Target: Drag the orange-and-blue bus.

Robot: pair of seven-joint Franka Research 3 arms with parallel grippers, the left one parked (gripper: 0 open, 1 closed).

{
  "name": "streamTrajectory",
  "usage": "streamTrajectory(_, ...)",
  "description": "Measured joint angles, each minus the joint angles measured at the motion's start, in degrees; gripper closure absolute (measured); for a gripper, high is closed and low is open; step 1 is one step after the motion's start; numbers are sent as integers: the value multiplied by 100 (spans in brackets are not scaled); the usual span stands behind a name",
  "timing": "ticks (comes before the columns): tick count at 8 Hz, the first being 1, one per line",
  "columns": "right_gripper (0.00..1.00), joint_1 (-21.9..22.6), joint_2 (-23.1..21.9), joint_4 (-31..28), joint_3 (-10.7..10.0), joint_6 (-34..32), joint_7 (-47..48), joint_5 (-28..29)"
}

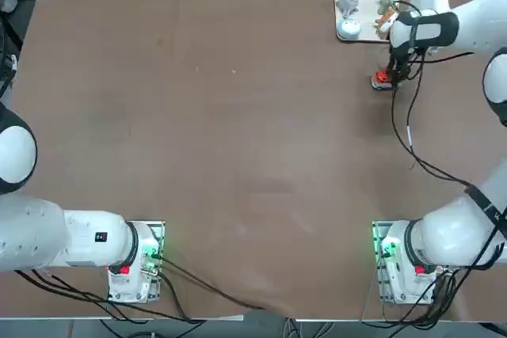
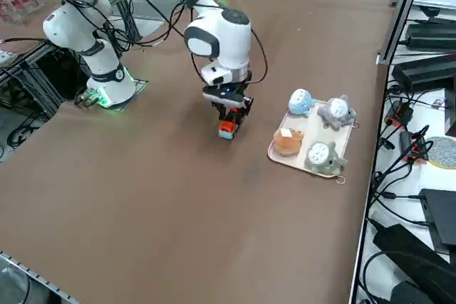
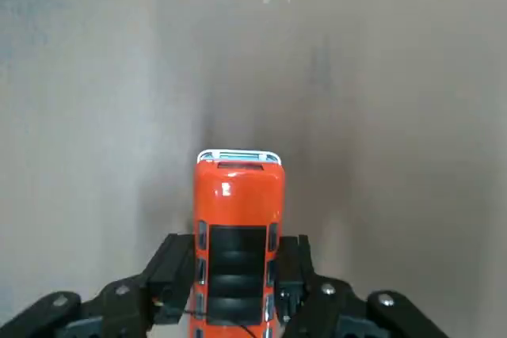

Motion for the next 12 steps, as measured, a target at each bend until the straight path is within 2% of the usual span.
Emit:
streamTrajectory(3,44,564,16,28,40,19,462,101)
streamTrajectory(5,44,974,54,73,56,75,619,420)
streamTrajectory(8,44,1544,172,250,66,101,1125,581)
streamTrajectory(11,44,1837,278,415,69,99,1366,672)
streamTrajectory(12,44,1885,308,461,69,102,1367,871)
